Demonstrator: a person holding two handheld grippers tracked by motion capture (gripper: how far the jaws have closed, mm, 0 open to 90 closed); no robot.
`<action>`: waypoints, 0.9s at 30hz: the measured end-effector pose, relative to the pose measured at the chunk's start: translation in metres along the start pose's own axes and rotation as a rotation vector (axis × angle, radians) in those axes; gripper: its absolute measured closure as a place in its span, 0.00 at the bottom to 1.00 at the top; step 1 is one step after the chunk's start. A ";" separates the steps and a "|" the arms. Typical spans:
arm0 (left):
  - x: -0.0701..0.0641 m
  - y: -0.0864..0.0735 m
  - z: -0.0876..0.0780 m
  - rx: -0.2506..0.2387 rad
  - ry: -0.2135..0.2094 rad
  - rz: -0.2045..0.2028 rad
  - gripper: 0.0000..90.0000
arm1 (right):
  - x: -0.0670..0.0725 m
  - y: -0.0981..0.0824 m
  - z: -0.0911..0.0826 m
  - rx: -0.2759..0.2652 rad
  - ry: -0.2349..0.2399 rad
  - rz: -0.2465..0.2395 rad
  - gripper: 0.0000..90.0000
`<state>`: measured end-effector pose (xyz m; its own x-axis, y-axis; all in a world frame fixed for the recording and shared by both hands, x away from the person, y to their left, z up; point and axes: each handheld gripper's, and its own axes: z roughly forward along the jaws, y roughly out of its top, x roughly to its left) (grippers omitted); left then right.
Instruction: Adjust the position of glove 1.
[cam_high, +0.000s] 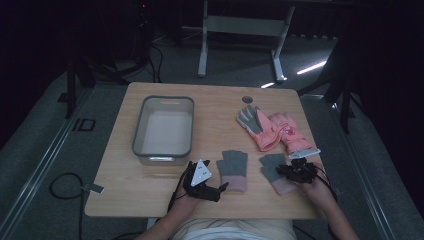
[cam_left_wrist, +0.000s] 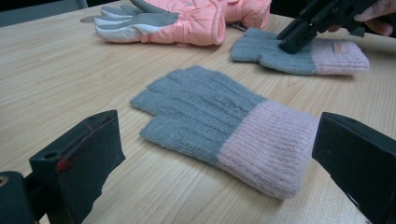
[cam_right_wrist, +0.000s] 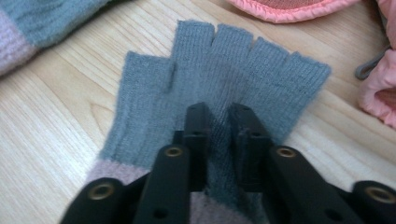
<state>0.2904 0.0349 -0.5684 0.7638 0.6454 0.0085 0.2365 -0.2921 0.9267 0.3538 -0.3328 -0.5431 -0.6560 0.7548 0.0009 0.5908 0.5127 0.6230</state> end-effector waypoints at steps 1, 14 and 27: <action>0.000 0.000 0.000 0.000 0.000 0.000 0.01 | 0.003 -0.001 0.000 -0.007 -0.019 0.005 0.89; 0.000 0.000 0.000 -0.002 0.001 0.000 0.01 | 0.029 0.014 -0.047 -0.184 -0.133 0.198 0.91; 0.000 0.000 -0.001 -0.003 0.002 0.005 0.01 | 0.031 -0.001 -0.019 -0.112 -0.202 0.301 0.91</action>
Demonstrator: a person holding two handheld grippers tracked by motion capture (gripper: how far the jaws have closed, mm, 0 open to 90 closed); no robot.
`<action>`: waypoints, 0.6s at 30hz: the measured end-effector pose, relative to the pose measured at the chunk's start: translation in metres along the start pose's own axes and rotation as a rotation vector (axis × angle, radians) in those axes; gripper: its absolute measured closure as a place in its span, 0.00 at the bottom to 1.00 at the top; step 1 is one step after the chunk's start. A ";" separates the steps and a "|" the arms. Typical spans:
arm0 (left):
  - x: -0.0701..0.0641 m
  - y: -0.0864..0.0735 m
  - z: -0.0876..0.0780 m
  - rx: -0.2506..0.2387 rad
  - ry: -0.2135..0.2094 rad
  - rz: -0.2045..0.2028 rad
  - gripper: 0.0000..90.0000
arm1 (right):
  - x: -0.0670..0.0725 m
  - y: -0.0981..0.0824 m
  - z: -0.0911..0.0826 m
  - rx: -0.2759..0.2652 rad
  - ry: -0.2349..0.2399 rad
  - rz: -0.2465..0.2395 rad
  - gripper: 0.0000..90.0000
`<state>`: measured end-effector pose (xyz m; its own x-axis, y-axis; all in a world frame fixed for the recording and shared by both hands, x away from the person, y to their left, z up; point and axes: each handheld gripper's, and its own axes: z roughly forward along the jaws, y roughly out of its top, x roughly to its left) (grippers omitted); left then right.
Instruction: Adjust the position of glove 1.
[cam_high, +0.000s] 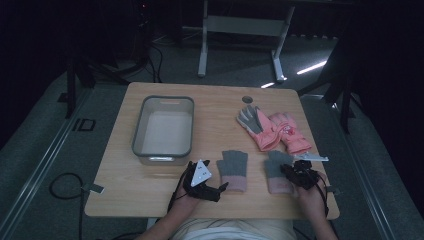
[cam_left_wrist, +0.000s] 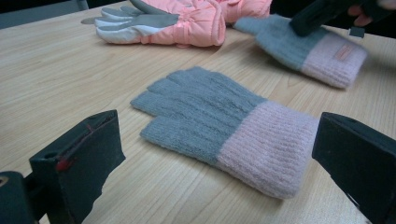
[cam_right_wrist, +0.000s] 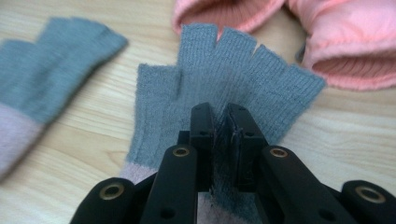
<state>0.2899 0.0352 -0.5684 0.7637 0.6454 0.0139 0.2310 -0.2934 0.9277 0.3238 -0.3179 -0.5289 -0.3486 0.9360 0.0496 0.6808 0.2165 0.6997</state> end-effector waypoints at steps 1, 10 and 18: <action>0.000 0.000 0.000 0.000 -0.001 -0.001 0.01 | -0.001 -0.001 0.003 0.010 -0.004 0.007 0.90; 0.000 0.000 0.000 -0.004 -0.002 -0.003 0.01 | -0.005 -0.007 0.017 0.044 -0.025 0.001 0.80; 0.000 0.000 -0.001 -0.007 -0.001 -0.004 0.01 | -0.007 -0.006 0.016 0.048 -0.009 -0.035 0.69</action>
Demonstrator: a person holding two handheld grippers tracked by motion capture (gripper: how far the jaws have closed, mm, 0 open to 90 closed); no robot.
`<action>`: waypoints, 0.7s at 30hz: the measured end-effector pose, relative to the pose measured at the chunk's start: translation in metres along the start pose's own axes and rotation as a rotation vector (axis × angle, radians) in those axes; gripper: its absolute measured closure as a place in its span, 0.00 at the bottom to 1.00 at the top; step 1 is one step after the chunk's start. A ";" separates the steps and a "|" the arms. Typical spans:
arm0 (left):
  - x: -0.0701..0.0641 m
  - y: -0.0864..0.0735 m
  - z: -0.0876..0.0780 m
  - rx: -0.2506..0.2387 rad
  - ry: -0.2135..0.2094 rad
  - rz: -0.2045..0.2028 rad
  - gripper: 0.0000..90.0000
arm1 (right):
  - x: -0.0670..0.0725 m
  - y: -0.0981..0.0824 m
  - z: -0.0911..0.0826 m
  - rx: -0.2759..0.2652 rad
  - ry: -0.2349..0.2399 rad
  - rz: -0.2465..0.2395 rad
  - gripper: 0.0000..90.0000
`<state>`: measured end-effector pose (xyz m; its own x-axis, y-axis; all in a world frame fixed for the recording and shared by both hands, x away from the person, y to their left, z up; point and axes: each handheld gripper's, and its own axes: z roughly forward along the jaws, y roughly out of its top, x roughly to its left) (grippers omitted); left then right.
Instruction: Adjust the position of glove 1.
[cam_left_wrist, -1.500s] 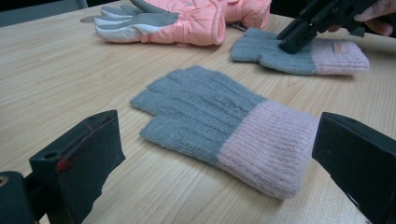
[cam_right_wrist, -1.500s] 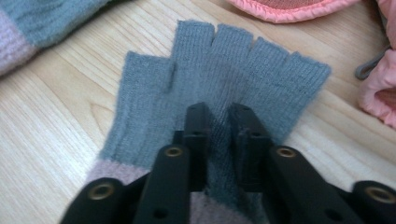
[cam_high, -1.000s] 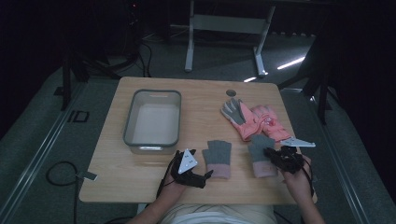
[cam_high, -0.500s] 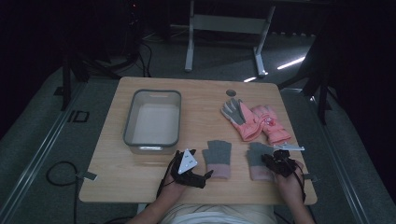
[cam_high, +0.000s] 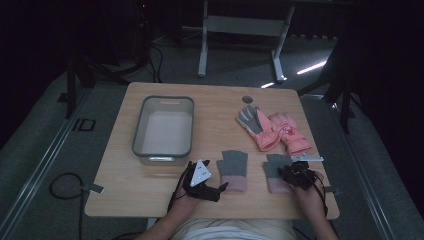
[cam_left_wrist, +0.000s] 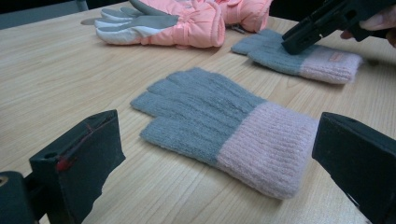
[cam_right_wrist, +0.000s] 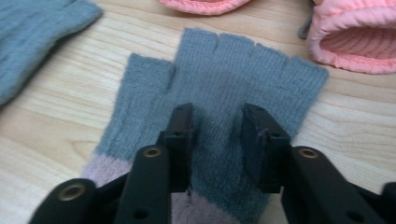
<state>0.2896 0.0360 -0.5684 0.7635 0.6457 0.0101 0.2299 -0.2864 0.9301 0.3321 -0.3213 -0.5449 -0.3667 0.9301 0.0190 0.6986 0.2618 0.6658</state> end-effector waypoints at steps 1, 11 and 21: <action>0.000 0.000 0.000 -0.003 0.001 -0.002 0.01 | -0.001 0.001 -0.001 -0.006 0.011 -0.019 0.68; 0.000 0.000 -0.001 -0.009 0.005 -0.003 0.01 | -0.012 0.011 -0.016 -0.029 0.114 -0.220 0.64; 0.000 0.000 -0.001 -0.009 0.008 -0.004 0.01 | -0.016 0.006 -0.009 -0.002 0.145 -0.227 0.66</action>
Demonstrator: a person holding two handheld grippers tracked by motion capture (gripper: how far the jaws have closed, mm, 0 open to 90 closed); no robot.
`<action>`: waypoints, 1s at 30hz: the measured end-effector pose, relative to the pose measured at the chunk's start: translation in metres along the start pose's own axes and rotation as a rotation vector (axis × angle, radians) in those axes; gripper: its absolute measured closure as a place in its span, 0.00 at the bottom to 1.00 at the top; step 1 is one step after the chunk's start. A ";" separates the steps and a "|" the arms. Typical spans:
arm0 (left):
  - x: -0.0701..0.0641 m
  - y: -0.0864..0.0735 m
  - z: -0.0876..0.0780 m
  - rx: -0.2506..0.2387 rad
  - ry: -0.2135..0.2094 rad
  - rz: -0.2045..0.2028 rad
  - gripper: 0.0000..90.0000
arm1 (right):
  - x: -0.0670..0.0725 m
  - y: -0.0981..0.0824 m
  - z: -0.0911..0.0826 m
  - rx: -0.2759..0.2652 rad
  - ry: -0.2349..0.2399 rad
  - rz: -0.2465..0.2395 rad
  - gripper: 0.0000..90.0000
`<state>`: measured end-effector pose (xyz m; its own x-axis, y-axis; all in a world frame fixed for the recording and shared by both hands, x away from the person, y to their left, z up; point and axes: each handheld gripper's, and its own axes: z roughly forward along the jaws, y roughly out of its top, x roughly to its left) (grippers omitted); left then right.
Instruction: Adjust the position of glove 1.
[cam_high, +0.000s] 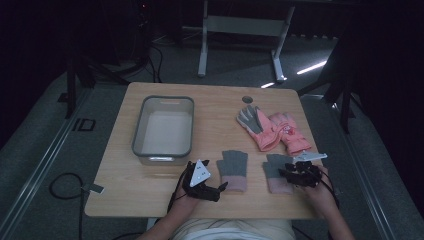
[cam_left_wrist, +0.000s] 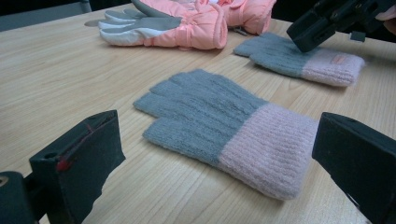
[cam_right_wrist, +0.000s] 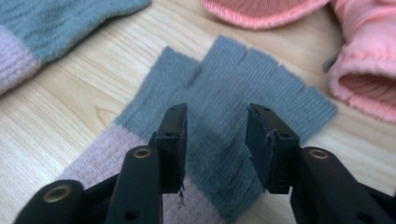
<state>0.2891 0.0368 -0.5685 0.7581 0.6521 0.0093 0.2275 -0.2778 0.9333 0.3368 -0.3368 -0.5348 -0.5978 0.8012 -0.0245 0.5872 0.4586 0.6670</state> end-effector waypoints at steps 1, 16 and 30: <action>0.000 0.000 0.000 0.000 0.000 0.000 0.01 | 0.000 0.000 0.000 0.000 0.000 0.000 0.66; 0.000 0.000 0.000 0.001 -0.001 0.000 0.01 | 0.013 -0.004 0.011 0.025 -0.061 -0.010 0.90; 0.003 0.000 0.000 -0.002 -0.009 -0.031 0.01 | 0.021 0.039 -0.020 -0.035 -0.007 0.067 0.94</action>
<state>0.2914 0.0391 -0.5686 0.7562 0.6540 -0.0229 0.2501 -0.2564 0.9337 0.3363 -0.3102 -0.4941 -0.5538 0.8325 0.0159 0.6064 0.3902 0.6928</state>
